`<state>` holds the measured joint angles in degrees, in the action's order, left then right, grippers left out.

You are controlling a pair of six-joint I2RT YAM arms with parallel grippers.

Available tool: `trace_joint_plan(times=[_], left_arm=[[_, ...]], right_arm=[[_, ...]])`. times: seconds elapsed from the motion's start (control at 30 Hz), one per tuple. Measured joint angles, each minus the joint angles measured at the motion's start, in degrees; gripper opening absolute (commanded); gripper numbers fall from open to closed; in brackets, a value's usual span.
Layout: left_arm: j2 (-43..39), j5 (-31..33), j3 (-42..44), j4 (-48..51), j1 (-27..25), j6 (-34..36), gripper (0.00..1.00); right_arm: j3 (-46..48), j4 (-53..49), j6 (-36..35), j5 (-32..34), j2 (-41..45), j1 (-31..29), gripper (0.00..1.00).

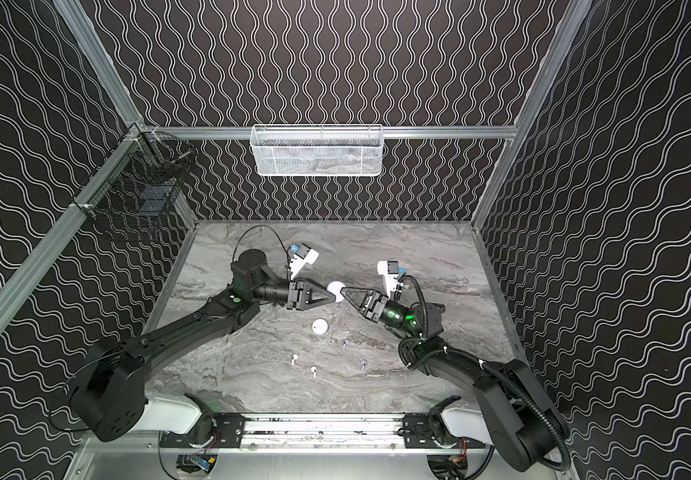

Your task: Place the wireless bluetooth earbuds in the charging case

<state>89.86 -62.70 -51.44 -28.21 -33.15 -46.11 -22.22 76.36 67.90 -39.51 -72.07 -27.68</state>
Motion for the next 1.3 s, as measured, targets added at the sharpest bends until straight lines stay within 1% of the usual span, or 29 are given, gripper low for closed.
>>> trace_joint_plan(times=[0.1,0.27,0.4,0.47,0.7,1.0,1.1,1.2,1.27,1.3], left_arm=[[0.00,-0.07,0.00,0.07,0.00,0.00,0.33],[0.00,-0.11,0.00,0.11,0.02,0.00,0.36],[0.00,-0.35,0.00,0.11,0.17,-0.02,0.37],[0.00,-0.50,0.00,0.11,0.31,-0.02,0.34],[0.15,-0.55,0.13,-0.44,0.48,-0.87,0.30],[0.15,-0.31,0.28,-0.42,0.52,-1.68,0.29],[0.15,-0.26,0.37,-0.42,0.57,-1.68,0.25],[0.15,-0.15,0.44,-0.39,0.57,-1.92,0.16],[0.13,-0.11,0.44,-0.42,0.61,-1.90,0.11],[0.09,-0.09,0.44,-0.42,0.61,-1.90,0.09]], right_arm=[[0.00,0.00,-0.02,-0.04,0.00,0.00,0.10],[0.02,0.00,-0.02,-0.02,-0.11,-0.31,0.10],[0.37,0.00,-0.33,0.02,0.02,-0.46,0.10],[0.48,-0.20,-0.46,0.09,0.26,-0.61,0.10],[0.52,-0.63,-1.07,0.52,0.59,-1.14,0.10],[0.48,0.24,-1.07,0.87,-0.50,-1.53,0.10],[0.46,0.42,-1.07,1.05,-0.70,-1.68,0.10],[0.46,0.42,-1.51,1.27,-0.66,-1.77,0.11],[0.52,0.39,-1.75,1.40,-0.46,-1.79,0.17],[0.57,0.39,-1.92,1.46,-0.39,-1.79,0.23]])
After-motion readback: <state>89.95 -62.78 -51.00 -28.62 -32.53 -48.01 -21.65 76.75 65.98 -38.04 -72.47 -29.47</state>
